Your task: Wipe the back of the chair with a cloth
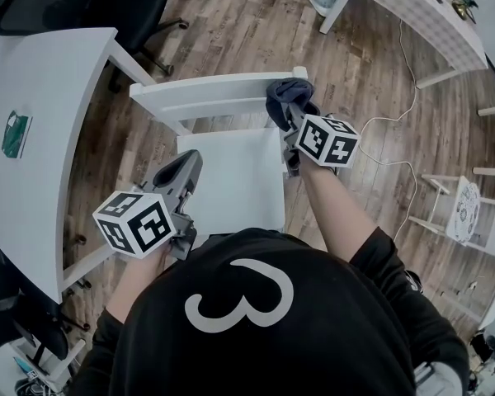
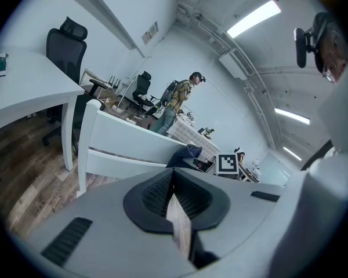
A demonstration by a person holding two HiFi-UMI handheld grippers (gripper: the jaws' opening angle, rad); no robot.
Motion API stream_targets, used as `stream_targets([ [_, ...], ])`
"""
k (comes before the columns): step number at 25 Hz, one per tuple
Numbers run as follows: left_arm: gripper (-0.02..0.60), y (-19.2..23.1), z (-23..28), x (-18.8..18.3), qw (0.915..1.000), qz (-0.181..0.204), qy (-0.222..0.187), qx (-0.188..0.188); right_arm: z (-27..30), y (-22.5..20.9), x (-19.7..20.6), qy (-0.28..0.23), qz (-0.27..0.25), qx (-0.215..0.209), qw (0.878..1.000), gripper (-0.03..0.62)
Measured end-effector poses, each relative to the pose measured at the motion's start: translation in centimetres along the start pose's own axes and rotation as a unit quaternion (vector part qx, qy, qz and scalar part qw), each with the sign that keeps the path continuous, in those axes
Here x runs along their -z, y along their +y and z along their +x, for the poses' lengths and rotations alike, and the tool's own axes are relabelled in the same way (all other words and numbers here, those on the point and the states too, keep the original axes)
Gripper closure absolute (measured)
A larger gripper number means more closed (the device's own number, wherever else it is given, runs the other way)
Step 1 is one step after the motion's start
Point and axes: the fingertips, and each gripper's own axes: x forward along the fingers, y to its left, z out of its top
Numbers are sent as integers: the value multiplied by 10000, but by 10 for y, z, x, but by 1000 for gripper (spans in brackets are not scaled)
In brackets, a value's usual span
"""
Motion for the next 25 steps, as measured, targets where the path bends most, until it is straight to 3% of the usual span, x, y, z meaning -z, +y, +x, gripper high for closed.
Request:
stream_targets([
  [9, 568, 16, -11, -1, 10000, -75, -22, -19, -13, 17, -1, -100, 11, -110, 9999, 543],
  [17, 568, 52, -32, -11, 9997, -196, -87, -89, 7, 90, 8, -66, -164, -671, 9976, 543],
  [25, 568, 96, -59, -17, 9987, -391, -211, -251, 37, 166, 45, 272, -388, -1239, 9912, 543],
])
